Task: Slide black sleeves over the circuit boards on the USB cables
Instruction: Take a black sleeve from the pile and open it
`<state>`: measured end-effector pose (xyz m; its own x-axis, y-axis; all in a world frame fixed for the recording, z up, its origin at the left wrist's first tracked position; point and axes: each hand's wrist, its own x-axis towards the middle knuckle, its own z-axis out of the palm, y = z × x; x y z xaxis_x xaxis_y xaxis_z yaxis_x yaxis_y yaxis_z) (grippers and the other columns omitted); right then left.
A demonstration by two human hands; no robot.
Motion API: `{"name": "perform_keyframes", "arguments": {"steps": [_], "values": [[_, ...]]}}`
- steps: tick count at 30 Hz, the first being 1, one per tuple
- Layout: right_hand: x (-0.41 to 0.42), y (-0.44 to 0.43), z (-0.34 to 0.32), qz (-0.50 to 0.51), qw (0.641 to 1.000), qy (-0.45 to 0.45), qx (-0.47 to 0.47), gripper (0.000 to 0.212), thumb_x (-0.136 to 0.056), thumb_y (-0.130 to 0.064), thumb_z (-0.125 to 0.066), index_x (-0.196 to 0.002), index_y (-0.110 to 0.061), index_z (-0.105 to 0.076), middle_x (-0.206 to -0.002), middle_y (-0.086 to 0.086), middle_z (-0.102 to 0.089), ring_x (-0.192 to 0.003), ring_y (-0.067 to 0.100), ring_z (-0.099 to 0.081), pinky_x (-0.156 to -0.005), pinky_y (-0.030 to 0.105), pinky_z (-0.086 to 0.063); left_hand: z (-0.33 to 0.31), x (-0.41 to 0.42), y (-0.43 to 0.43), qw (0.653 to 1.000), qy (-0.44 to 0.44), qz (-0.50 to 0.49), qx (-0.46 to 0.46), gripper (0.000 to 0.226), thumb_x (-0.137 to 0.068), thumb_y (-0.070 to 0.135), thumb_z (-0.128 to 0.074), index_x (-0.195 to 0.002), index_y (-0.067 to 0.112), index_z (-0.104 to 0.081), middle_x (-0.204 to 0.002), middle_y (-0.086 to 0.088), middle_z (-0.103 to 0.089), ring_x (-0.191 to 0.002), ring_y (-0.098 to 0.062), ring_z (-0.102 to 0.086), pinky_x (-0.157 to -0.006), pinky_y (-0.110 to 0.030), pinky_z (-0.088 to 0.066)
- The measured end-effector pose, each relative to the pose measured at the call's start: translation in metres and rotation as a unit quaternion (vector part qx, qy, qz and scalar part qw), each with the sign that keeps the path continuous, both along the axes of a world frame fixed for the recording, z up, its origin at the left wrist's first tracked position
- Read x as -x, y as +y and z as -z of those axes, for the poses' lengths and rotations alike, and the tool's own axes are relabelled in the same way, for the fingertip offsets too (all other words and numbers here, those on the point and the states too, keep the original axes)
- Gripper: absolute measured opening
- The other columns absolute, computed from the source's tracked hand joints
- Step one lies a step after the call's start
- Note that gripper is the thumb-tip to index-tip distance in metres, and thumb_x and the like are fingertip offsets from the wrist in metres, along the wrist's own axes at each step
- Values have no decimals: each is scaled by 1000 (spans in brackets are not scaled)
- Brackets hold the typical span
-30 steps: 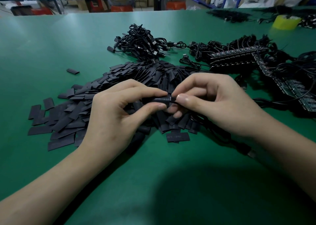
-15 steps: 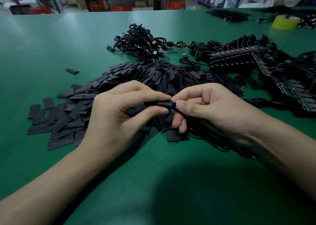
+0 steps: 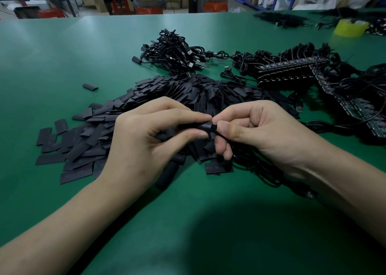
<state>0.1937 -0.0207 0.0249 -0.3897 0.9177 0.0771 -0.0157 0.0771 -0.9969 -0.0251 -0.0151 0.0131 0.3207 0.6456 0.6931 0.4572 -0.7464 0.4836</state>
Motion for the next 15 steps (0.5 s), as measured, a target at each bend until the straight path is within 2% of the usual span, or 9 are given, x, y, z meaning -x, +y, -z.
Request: {"name": "perform_keyframes", "arguments": {"steps": [2,5,8,11,13,15], "values": [[-1,1,-2,9,1000,1,-7,12,-82,-21,-70,-89,-12,-75,-69,9,-73,-56,14,-65,-63,21,-55,1,-2,1,997,-35,15,66,21,-86,28,-78,-107,22,-78,-97,4,-74,-85,-15,-69,-76,-24,-51],[-3,1,-2,10,1000,-10,-15,11,-83,-21,-71,-87,-13,-77,-69,9,-73,-56,13,-65,-61,20,-54,3,-3,1,980,-95,40,169,14,-88,29,-73,-101,25,-79,-93,9,-78,-88,-8,-71,-79,-20,-50],[-3,1,-1,13,999,-36,-31,14,-84,-21,-70,-91,-10,-76,-70,9,-74,-58,12,-65,-62,19,-54,5,-3,2,967,-121,44,219,11,-86,29,-76,-95,26,-81,-90,7,-79,-85,-9,-73,-79,-27,-56],[-2,1,-2,15,997,-61,-55,6,-91,-11,-70,-91,-10,-76,-71,9,-75,-58,12,-67,-62,18,-53,5,-3,1,955,-138,53,257,11,-82,34,-78,-90,26,-83,-87,0,-79,-81,-13,-71,-77,-33,-57],[-1,0,-2,18,995,-74,-68,8,-93,-6,-69,-91,-10,-75,-71,9,-76,-59,12,-67,-62,17,-53,5,-3,1,945,-151,57,283,11,-81,33,-79,-89,27,-82,-86,-3,-79,-79,-13,-69,-74,-31,-56],[0,-1,-1,19,994,-80,-75,7,-93,-5,-70,-91,-9,-74,-71,9,-76,-59,13,-68,-63,18,-54,4,-3,1,937,-157,69,303,10,-81,32,-80,-89,27,-82,-86,-1,-79,-78,-8,-68,-73,-22,-53]]}}
